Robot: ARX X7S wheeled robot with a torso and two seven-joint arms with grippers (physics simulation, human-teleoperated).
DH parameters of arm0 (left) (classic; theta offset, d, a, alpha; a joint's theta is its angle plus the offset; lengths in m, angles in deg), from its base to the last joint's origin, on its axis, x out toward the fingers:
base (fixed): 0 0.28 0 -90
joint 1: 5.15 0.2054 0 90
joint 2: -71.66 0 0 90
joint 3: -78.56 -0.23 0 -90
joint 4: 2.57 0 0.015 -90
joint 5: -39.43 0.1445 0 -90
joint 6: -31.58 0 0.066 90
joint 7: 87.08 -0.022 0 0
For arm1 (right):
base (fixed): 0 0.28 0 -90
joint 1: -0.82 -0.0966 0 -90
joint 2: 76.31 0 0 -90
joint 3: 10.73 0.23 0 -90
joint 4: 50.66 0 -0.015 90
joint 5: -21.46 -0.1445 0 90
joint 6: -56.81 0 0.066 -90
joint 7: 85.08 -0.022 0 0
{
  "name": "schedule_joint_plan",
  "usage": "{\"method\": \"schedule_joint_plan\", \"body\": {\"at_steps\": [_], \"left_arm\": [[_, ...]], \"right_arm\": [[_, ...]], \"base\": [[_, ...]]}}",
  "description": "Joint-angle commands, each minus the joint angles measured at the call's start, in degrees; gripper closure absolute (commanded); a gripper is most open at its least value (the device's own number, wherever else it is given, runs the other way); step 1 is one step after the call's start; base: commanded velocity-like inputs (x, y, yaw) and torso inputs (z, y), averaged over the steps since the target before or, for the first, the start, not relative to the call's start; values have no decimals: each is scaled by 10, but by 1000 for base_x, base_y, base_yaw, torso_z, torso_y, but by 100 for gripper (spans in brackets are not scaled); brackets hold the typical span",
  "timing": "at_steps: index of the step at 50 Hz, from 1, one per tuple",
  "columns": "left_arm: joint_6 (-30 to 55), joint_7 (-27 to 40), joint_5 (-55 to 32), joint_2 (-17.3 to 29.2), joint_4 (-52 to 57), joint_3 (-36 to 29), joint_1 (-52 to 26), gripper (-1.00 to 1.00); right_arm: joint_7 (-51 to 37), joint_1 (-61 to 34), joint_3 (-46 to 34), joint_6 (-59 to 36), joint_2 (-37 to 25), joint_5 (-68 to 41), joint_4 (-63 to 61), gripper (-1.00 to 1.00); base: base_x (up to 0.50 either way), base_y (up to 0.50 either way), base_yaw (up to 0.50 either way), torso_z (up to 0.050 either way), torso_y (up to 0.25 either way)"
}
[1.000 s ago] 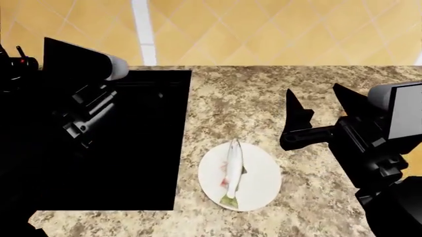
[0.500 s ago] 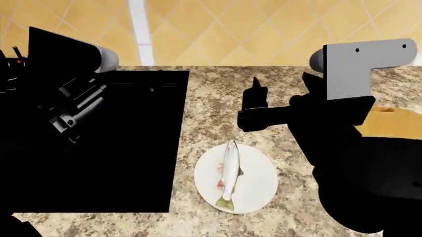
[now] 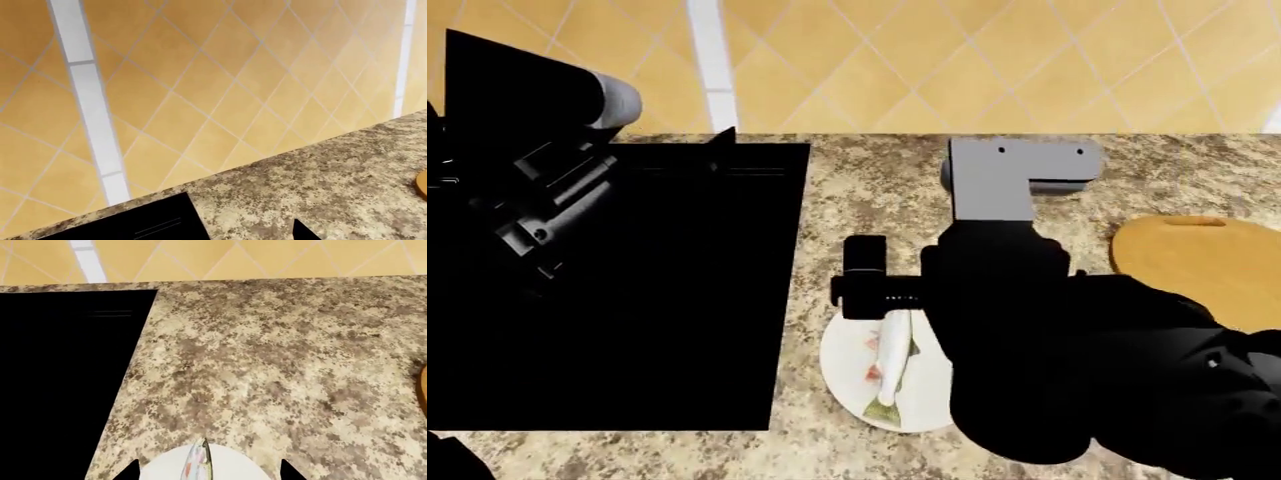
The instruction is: Pick the fish from the plate and place it on the cutting board. Then pick the condiment bottle from the cabinet and place it next to the cutting board.
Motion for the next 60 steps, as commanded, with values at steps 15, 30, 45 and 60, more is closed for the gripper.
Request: {"method": "schedule_joint_plan", "body": {"at_steps": [15,30,45,60], "left_arm": [[-14,7,-10,6,-4,-6,10,-100],[-17,12,-19,10,-3,-3,17,-100],[-28,14,-22,14,-6,-5,24,-100],[-30,20,-30,17,-7,-7,26,-100]], "right_arm": [[3,0,-111,99,25,-34,4,-100],[7,3,-118,114,43,-39,4,-100],[19,8,-131,117,51,-37,17,-100],[26,20,-144,122,51,-32,23,-100]], "base": [[0,0,0,0,0],[0,0,0,0,0],[0,0,0,0,0],[0,0,0,0,0]]}}
